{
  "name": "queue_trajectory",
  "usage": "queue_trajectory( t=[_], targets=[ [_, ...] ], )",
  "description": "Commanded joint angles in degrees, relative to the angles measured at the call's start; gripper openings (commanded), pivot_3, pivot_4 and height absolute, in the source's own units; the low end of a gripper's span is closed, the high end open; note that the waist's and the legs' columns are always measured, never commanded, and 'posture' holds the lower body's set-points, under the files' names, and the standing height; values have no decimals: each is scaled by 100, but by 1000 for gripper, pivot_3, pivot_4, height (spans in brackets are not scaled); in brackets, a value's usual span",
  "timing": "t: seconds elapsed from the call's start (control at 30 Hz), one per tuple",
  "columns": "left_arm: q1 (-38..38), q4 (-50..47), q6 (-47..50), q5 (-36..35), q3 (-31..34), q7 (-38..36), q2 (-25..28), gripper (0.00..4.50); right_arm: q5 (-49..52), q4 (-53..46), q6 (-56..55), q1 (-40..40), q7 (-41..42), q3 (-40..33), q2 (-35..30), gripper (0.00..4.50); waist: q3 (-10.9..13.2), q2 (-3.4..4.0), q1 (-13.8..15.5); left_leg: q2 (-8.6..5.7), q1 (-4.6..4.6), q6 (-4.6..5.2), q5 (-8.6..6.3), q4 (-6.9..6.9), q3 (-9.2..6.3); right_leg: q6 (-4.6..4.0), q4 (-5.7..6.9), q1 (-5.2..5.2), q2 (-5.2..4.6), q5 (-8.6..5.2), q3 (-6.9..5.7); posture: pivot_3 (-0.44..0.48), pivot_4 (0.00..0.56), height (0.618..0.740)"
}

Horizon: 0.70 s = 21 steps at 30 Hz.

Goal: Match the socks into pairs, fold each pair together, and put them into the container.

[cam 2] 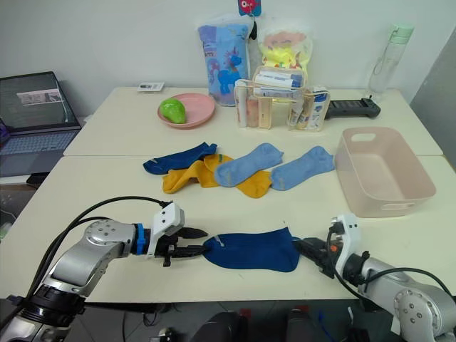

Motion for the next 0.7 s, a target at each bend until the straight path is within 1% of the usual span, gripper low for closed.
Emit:
queue_trajectory(
  t=[0.03,0.07,0.13,0.23,0.27,0.3,0.33,0.4,0.47,0.53,0.6,0.63,0.67,0.7],
  targets=[
    [54,56,-286,85,438,141,207,3423,-113,25,-477,-129,190,-242,-225,3612,0,0,-3,0,0,0,0,0,0,0,0,0,0,0,0,0,150,740],
    [55,-30,-531,33,538,105,182,3706,-47,-7,-630,-266,309,-255,-251,3937,1,-1,-2,0,0,0,0,0,0,0,0,0,0,0,0,0,150,740],
    [29,-220,-765,-121,663,19,116,3706,-19,-68,-826,-455,561,-129,-373,3937,3,-1,0,0,-1,0,0,0,0,0,0,0,0,0,0,0,150,740],
    [-171,-638,-772,-452,635,-195,-16,3706,-981,-203,-1674,-743,1416,926,-1028,3937,4,0,1,-1,-3,0,0,1,1,0,-7,1,-1,0,-1,0,150,740],
    [-231,-746,-781,-504,584,-223,-85,3533,-1376,-170,-2051,-827,1654,1302,-1229,3513,7,-8,1,-1,-3,0,0,1,1,0,-11,1,-1,0,-2,0,150,740],
    [-273,-834,-793,-521,510,-251,-151,3333,-1753,-86,-2418,-921,1870,1660,-1401,3303,9,-10,0,0,-4,-1,0,1,-1,1,-12,3,0,0,-6,0,150,740],
    [-295,-933,-820,-524,408,-286,-224,3117,-2166,36,-2831,-1025,2061,2004,-1532,2955,9,-10,-1,0,-4,-2,1,1,-3,1,-12,3,0,0,-8,0,150,740],
    [-298,-1072,-817,-478,196,-296,-372,2471,-2752,337,-3443,-1212,2239,2456,-1599,2241,10,-12,-2,0,-5,-16,9,1,-1,2,-16,5,-1,-1,-8,0,150,740],
    [-265,-1018,-1183,-84,-254,-298,-559,1816,-3095,733,-3948,-1439,2417,2819,-1402,1473,11,-14,1,-1,-5,-22,12,1,1,3,-20,7,-2,0,-7,0,150,740],
    [-256,-758,-1615,346,-707,-257,-768,1142,-3509,1092,-4398,-1581,2679,3259,-1323,739,13,-19,3,-1,-5,-24,14,4,1,2,-20,9,-1,0,-7,0,150,740],
    [-261,-455,-1906,637,-952,-157,-927,507,-3918,1418,-4770,-1567,2795,3547,-1305,26,15,-21,14,-1,-5,-25,14,4,0,1,-19,9,-1,1,-7,0,150,740],
    [-271,-295,-2056,791,-1040,-107,-967,173,-4054,1542,-4925,-1513,2846,3615,-1315,0,15,-21,21,-1,-5,-26,15,4,-1,1,-19,9,-1,1,-8,0,150,740],
    [-280,-127,-2186,953,-1111,-49,-983,26,-4138,1640,-5053,-1449,2876,3633,-1315,0,16,-22,22,-1,-5,-26,15,4,-1,1,-19,9,-1,1,-8,0,150,740],
    [-286,31,-2310,1114,-1165,12,-975,26,-4169,1689,-5121,-1382,2909,3624,-1322,0,16,-22,26,-1,-6,-26,15,4,-1,1,-18,8,-1,1,-8,0,150,740]
  ],
)
